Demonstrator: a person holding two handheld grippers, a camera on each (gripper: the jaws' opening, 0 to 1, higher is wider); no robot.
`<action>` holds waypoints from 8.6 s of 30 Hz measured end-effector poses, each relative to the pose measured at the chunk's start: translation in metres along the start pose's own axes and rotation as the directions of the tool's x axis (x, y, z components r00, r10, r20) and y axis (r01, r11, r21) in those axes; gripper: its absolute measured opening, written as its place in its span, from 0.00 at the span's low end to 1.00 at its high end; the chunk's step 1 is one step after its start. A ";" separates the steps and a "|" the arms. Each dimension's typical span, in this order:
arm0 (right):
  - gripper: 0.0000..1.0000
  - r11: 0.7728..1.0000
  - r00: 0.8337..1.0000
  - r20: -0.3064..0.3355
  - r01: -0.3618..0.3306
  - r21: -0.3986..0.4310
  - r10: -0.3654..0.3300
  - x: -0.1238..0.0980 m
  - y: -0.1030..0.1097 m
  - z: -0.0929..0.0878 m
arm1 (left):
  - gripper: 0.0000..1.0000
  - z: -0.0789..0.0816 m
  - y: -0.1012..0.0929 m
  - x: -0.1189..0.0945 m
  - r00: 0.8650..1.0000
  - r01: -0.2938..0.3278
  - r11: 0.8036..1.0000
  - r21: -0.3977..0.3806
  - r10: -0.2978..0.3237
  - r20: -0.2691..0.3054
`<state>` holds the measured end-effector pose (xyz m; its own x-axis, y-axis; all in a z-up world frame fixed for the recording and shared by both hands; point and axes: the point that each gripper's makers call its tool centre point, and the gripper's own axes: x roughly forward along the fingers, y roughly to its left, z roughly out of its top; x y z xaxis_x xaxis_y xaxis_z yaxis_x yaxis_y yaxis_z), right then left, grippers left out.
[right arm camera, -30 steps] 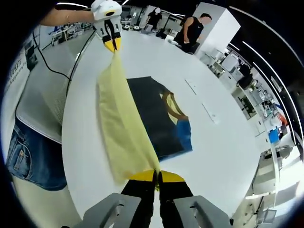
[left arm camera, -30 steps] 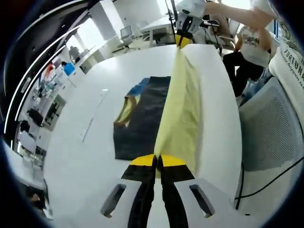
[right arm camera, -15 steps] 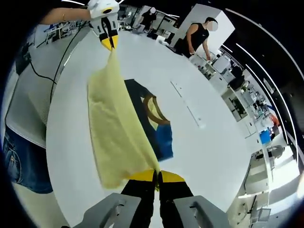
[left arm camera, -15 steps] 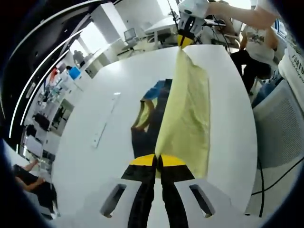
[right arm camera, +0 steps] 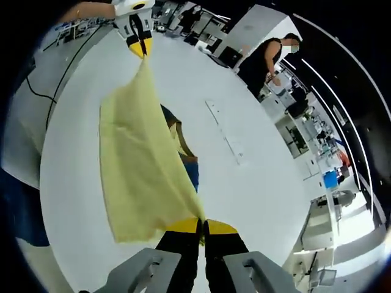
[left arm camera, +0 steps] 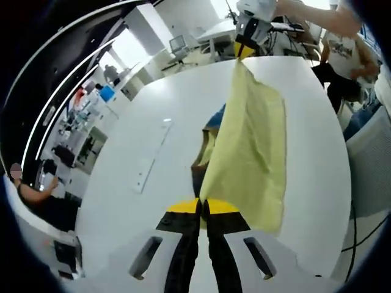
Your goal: Fold the garment on the visible template until the final outline fits inside the template.
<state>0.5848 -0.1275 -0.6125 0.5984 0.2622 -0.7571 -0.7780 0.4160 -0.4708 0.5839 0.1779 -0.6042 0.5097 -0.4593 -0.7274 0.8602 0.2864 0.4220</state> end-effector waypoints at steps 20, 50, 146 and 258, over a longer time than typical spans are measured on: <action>0.00 0.999 0.997 -0.064 0.037 -0.008 -0.038 0.049 -0.025 -0.005 | 0.00 -0.009 0.033 0.044 0.998 -0.043 0.999 -0.012 0.042 -0.053; 0.00 0.994 0.990 -0.126 -0.047 0.096 0.059 0.156 -0.014 -0.039 | 0.00 -0.074 0.026 0.132 0.984 0.008 0.988 -0.152 -0.035 -0.177; 0.62 0.804 0.970 0.108 -0.241 0.544 0.218 0.065 0.078 -0.051 | 0.66 -0.087 -0.052 0.041 0.988 0.076 0.748 -0.659 0.034 0.152; 0.00 0.751 0.974 0.122 -0.227 0.621 0.193 0.051 0.135 -0.091 | 0.00 -0.110 -0.135 0.049 0.990 0.143 0.713 -0.686 -0.099 0.104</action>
<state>0.4925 -0.1376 -0.7557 0.4557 0.4417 -0.7728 -0.6006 0.7933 0.0992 0.4910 0.2093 -0.7561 0.4212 -0.5701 -0.7054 0.6762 0.7157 -0.1746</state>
